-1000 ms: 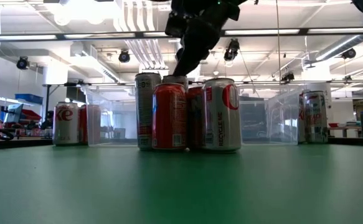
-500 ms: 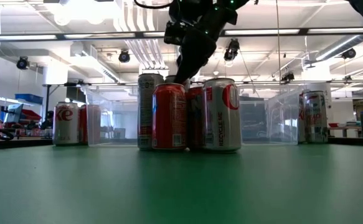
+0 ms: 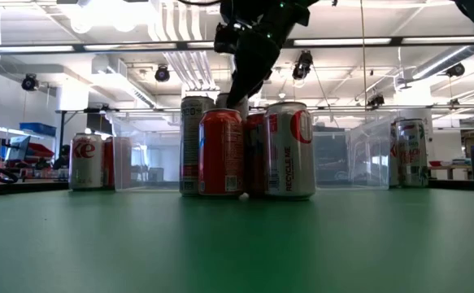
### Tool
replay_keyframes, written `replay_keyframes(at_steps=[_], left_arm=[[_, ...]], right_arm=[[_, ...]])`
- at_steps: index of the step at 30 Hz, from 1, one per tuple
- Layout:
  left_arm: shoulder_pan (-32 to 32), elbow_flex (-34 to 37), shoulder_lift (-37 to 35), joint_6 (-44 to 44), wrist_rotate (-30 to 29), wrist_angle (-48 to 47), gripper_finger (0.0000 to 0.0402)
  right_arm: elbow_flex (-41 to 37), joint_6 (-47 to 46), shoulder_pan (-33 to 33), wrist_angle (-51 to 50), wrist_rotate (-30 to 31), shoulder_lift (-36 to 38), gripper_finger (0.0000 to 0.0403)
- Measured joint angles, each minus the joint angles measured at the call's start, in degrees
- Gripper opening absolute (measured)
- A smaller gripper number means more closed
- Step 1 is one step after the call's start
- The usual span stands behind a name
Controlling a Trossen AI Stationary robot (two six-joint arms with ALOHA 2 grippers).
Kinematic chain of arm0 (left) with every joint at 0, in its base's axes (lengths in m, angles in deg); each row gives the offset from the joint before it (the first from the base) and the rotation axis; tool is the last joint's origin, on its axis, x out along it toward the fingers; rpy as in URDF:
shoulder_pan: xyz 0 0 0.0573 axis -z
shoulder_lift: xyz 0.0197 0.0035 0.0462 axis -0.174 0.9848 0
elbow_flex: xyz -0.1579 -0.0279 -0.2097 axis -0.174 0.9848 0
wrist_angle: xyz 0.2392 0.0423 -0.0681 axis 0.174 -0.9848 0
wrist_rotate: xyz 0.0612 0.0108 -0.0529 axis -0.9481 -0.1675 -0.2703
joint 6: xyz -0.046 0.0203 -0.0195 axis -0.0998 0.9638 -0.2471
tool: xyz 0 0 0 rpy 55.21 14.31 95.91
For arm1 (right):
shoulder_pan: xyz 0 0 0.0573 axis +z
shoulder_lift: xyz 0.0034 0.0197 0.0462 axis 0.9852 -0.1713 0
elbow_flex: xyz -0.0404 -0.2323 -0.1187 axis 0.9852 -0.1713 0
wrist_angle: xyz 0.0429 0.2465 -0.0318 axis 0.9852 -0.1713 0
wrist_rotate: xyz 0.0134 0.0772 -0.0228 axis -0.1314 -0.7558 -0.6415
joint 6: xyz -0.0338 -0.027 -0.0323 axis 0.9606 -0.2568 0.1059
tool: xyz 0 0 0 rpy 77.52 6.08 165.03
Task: Sort soda cans
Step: Put the white pink soda can into the middle transparent bin
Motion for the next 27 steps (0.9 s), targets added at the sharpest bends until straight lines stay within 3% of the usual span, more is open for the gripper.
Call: replay_keyframes(at_steps=[7, 19, 24, 27], left_arm=[[0.0, 0.0, 0.0, 0.0, 0.0, -0.01, 0.0254], [0.0, 0.0, 0.11, 0.05, 0.0, -0.01, 0.0254], [-0.01, 0.0, 0.13, 0.24, 0.0, 0.03, 0.0254], [0.0, 0.0, 0.13, 0.45, 0.0, 0.07, 0.0254]], right_arm=[[4.22, -0.24, 0.09, -6.43, 0.02, 0.44, 0.0264], [25.11, 0.41, 0.37, -23.48, -7.49, 1.08, 0.0263], [31.93, -0.28, -0.51, -25.0, -7.12, 1.11, 0.0263], [34.29, -1.31, -2.26, -24.62, -3.81, 1.2, 0.0263]])
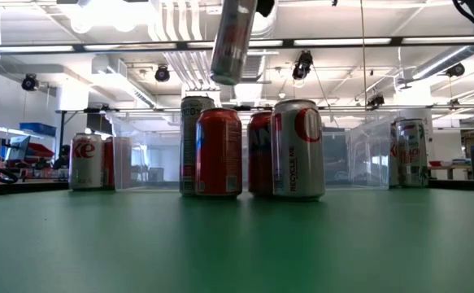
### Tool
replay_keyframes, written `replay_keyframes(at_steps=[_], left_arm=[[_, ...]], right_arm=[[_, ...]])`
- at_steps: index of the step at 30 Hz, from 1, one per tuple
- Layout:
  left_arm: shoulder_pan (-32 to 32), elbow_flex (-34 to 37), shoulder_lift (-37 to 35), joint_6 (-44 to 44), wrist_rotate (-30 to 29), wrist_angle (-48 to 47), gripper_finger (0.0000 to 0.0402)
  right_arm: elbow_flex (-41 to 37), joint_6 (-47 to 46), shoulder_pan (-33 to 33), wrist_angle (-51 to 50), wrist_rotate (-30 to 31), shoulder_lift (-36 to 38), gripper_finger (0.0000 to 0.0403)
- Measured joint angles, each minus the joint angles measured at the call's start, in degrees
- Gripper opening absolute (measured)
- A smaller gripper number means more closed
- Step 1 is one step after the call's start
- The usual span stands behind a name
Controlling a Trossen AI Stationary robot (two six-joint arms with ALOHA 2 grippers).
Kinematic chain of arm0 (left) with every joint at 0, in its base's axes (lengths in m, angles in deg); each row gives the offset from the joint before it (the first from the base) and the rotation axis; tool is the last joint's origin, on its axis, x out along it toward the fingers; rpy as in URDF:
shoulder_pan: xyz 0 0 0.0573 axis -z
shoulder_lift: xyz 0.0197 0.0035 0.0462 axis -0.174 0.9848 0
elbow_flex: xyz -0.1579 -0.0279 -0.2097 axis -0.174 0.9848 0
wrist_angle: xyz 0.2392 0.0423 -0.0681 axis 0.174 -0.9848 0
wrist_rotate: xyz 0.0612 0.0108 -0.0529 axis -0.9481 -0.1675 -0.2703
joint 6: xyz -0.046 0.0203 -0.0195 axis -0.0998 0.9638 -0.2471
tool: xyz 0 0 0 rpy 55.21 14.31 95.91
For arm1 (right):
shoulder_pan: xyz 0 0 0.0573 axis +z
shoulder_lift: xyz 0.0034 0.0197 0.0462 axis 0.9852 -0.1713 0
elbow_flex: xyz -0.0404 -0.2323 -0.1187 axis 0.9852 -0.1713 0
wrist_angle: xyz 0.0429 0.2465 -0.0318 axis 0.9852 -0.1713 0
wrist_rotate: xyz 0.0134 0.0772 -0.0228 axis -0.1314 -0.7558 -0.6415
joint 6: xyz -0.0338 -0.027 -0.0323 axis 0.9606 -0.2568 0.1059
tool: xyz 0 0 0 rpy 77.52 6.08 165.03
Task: Sort soda cans
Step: Put the white pink soda can into the middle transparent bin
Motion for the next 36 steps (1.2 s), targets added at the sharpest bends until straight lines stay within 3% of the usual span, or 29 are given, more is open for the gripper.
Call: replay_keyframes(at_steps=[4, 9, 16, 25, 36], left_arm=[[0.0, 0.0, 0.0, 0.95, 0.09, 1.37, 0.0254], [0.0, 0.0, 0.0, 2.65, 0.7, 2.99, 0.0254], [0.0, 0.0, 0.0, 2.61, 0.72, 4.02, 0.0254], [0.0, 0.0, 0.0, 2.11, 0.7, 4.02, 0.0254], [0.0, 0.0, 0.0, 2.11, 0.7, 4.02, 0.0254]], right_arm=[[-0.13, -1.25, -4.01, -0.26, 6.82, -0.12, 0.0263], [-3.93, -2.91, -9.45, 4.09, 7.4, -1.59, 0.0263], [-10.07, -4.16, -12.05, 10.54, 4.86, -7.27, 0.0266], [-11.77, -0.68, -12.28, 11.46, 3.48, -14.53, 0.0268], [-11.89, -0.73, -12.36, 11.16, 0.39, -16.13, 0.0278]])
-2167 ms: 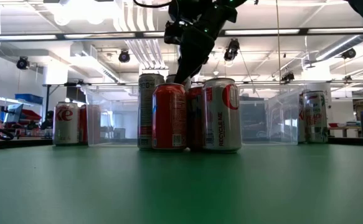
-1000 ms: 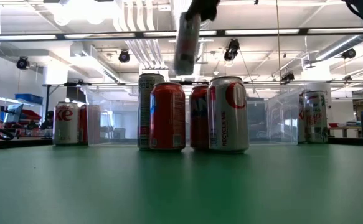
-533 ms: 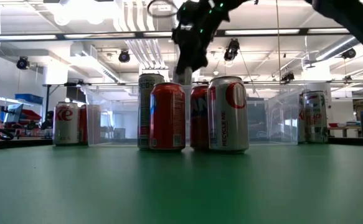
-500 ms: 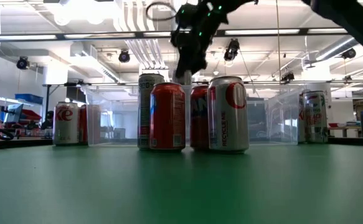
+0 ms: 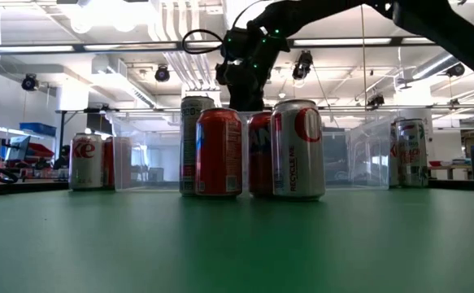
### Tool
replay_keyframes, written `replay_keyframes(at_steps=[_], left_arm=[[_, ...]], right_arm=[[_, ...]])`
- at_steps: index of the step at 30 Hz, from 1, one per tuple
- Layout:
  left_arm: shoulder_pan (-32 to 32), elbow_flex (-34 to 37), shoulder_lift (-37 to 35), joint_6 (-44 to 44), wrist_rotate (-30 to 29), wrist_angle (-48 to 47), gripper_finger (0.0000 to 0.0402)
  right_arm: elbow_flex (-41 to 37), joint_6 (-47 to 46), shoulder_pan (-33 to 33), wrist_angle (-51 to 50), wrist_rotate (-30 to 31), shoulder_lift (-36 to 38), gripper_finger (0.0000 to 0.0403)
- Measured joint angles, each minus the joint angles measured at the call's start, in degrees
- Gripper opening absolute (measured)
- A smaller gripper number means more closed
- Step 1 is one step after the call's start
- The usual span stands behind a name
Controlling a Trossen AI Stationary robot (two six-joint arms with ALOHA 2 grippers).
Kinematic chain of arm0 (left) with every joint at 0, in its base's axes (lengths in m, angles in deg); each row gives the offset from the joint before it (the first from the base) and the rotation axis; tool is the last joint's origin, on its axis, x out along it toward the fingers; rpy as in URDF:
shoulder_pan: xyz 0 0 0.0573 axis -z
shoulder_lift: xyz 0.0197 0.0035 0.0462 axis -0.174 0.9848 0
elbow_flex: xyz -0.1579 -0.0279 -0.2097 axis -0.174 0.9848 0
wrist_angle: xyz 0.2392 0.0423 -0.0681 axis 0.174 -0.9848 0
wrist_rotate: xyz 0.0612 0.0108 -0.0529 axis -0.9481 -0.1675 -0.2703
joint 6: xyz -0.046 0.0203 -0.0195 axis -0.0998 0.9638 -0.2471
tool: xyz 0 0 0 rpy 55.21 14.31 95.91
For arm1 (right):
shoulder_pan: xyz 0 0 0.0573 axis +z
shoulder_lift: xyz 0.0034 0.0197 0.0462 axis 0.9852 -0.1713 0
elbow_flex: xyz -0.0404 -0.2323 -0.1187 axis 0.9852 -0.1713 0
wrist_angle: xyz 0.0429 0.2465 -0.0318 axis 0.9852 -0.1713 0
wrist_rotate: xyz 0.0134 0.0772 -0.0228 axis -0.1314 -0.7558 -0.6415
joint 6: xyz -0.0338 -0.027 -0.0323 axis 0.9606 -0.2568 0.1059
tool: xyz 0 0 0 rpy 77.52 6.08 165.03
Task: Sort soda cans
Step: Put the white pink soda can into the middle transparent bin
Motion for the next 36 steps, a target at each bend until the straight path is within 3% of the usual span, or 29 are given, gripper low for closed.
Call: replay_keyframes(at_steps=[11, 20, 27, 36], left_arm=[[0.0, 0.0, -1.23, 0.87, -0.14, 0.26, 0.0254], [1.59, -0.02, -1.36, -1.78, 1.86, -4.83, 0.0254], [4.89, 0.0, -2.32, -2.64, 1.85, -4.85, 0.0254], [9.55, -0.02, -3.39, -4.09, 1.33, -5.18, 0.0254]], right_arm=[[0.58, 0.62, 0.98, -0.44, 3.44, 6.26, 0.0351], [-0.54, -0.79, 12.98, 4.96, 2.84, 15.17, 0.035], [-3.2, -5.39, 18.69, 10.38, 5.16, 10.76, 0.0359], [-3.79, -10.09, 18.55, 9.54, 7.29, 5.61, 0.0359]])
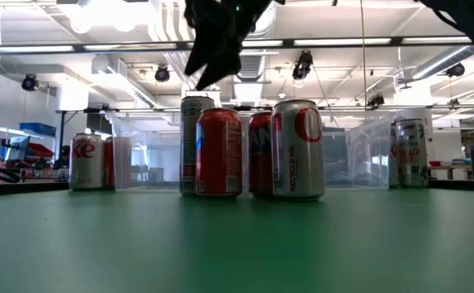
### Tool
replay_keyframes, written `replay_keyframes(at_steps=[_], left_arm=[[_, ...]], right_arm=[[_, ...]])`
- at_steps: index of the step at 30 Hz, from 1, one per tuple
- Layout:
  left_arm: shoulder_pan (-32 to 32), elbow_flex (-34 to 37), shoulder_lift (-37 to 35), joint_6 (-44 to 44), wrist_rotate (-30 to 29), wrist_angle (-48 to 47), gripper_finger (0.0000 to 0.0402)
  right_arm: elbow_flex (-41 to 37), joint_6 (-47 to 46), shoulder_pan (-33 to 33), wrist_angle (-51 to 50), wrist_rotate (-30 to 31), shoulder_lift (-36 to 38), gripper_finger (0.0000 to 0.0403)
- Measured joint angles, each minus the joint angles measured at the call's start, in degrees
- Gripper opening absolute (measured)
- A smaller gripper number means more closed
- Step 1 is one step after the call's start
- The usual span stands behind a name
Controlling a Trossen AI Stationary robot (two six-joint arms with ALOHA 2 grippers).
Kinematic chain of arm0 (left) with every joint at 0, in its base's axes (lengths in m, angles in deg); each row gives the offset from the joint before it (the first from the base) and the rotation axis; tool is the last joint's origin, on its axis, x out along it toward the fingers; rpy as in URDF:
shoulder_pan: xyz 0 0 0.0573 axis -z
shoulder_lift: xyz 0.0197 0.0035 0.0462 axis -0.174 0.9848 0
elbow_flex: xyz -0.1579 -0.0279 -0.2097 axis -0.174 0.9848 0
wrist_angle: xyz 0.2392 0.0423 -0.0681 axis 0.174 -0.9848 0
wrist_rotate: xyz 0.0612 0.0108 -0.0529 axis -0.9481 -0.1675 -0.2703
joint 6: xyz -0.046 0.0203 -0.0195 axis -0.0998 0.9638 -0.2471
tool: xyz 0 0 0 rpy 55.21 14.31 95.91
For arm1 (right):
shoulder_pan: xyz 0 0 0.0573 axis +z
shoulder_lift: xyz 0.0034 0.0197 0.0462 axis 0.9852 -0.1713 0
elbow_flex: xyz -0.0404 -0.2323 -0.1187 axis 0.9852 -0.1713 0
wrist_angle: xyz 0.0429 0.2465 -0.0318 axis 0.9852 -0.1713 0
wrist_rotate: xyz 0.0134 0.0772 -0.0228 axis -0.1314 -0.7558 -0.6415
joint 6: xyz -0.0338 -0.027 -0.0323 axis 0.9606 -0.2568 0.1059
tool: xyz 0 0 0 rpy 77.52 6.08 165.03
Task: Sort soda cans
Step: Put the white pink soda can into the middle transparent bin
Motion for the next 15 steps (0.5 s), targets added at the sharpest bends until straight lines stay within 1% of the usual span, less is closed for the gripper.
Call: replay_keyframes(at_steps=[10, 15], left_arm=[[0.59, 0.98, 0.02, 0.0, -1.43, -0.04, 0.0254], [0.59, 1.53, 0.02, 0.02, -1.53, 0.02, 0.0254]], right_arm=[[-0.02, -0.58, 0.04, -0.61, 0.7, -4.34, 0.0359], [-0.02, -2.63, -0.09, -0.6, 0.83, -6.45, 0.0359]])
